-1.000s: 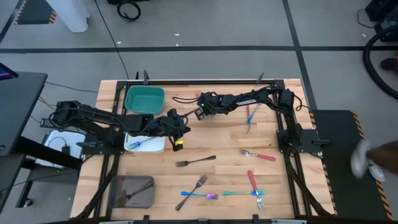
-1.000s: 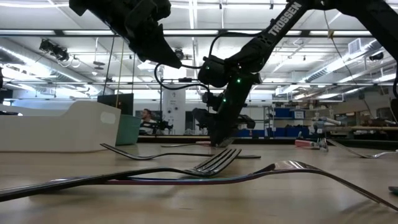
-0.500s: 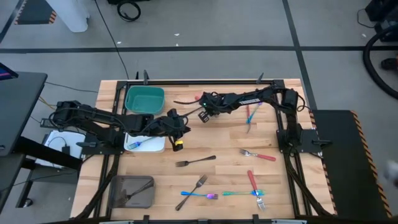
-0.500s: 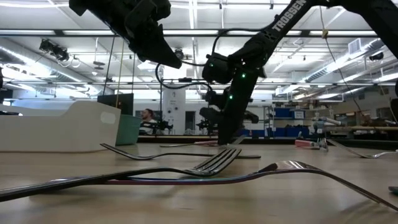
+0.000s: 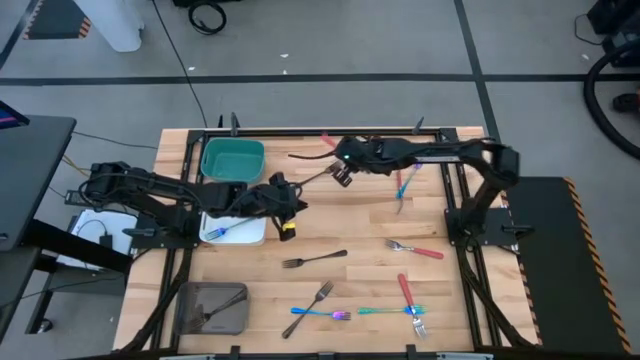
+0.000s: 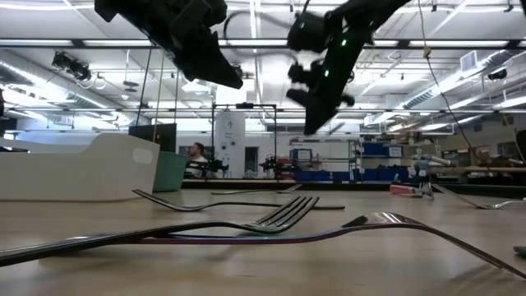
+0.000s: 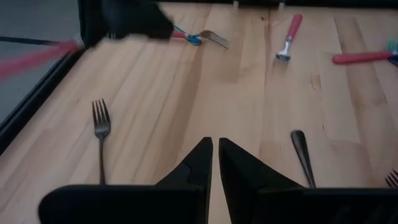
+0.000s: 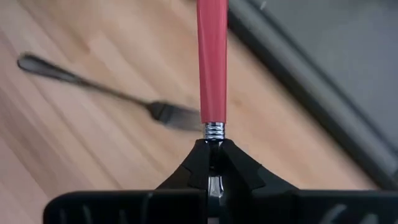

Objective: Sort silverware by color (type)
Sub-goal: Put the pink fork into the green bin

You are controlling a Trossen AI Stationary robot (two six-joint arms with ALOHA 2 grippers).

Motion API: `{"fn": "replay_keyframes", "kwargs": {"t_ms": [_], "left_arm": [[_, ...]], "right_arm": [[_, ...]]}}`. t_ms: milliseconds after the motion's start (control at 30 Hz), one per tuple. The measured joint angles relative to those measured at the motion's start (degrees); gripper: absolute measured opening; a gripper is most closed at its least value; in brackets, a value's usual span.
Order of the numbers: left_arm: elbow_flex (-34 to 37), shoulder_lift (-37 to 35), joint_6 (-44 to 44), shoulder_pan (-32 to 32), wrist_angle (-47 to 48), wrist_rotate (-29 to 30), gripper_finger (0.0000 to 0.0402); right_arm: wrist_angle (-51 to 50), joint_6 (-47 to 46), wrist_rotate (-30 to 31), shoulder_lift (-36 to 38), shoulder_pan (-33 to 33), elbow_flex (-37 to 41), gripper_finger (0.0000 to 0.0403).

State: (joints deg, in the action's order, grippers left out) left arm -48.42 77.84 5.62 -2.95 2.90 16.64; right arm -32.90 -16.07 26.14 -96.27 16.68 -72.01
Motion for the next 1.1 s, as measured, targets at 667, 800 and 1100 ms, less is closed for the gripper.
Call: {"fn": "replay_keyframes", "kwargs": {"t_ms": [667,800,1100], "left_arm": [[0.0,3.3,-3.2,7.0,-3.5,0.0,0.0039],[0.0,4.7,-0.7,7.7,-4.2,0.0,0.0039],[0.0,5.0,2.9,8.7,-5.8,2.5,0.0039]], "right_arm": [[-1.4,8.3,13.4,21.2,-6.0,-0.1,0.0027],[-1.5,9.6,13.4,21.8,-6.1,-0.2,0.0029],[-1.4,11.4,13.2,21.1,-6.1,-0.2,0.0029]]}}
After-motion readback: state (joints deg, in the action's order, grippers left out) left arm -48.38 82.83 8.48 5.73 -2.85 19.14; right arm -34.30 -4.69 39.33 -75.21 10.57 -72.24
